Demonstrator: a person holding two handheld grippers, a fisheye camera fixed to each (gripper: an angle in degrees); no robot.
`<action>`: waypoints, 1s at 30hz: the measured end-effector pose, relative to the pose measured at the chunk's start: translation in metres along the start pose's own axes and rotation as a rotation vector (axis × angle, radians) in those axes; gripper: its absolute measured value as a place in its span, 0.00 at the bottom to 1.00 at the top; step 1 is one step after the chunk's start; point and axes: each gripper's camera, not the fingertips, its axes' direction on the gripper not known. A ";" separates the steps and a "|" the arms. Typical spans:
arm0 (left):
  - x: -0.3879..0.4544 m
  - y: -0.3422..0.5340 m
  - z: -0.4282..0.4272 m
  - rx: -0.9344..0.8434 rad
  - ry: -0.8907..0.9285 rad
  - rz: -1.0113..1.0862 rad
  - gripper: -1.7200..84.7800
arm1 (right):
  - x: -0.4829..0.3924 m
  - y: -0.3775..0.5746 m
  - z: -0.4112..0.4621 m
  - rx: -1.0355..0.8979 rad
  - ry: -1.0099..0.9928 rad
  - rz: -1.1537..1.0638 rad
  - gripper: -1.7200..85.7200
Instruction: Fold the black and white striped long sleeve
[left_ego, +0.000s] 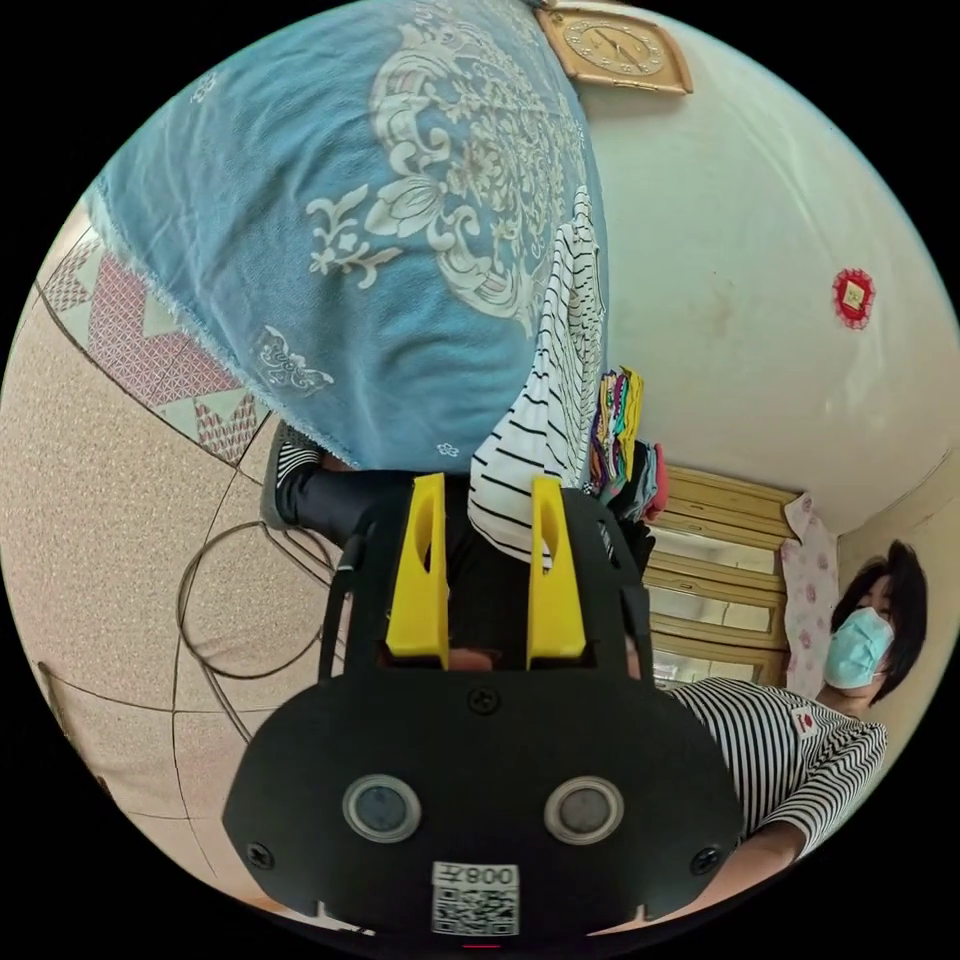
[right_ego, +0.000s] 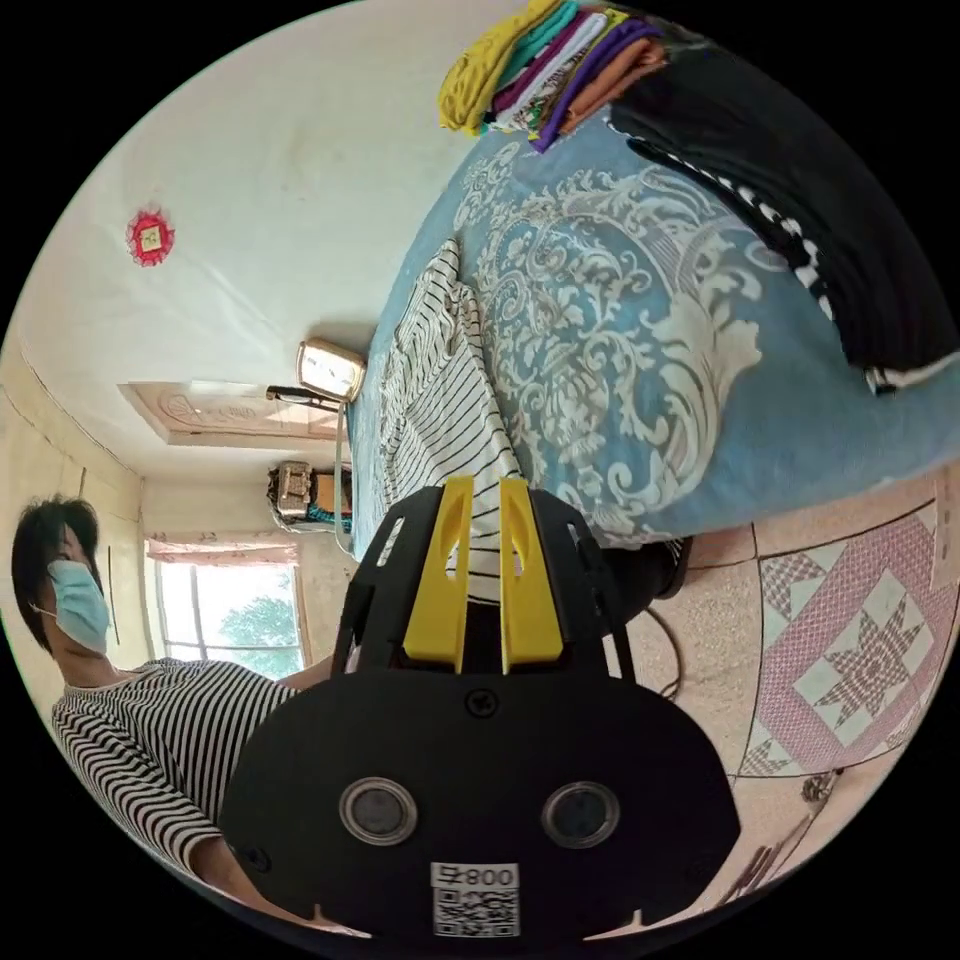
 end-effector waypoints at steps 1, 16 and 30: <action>-0.008 0.003 -0.003 0.013 0.029 -0.002 0.16 | 0.015 0.010 -0.009 0.005 -0.031 0.045 0.07; -0.058 0.044 -0.023 0.024 0.258 0.076 0.04 | 0.084 0.099 -0.089 0.083 -0.230 0.292 0.09; -0.046 0.066 -0.054 -0.006 0.210 0.124 0.03 | 0.096 0.078 -0.113 0.077 -0.237 0.245 0.13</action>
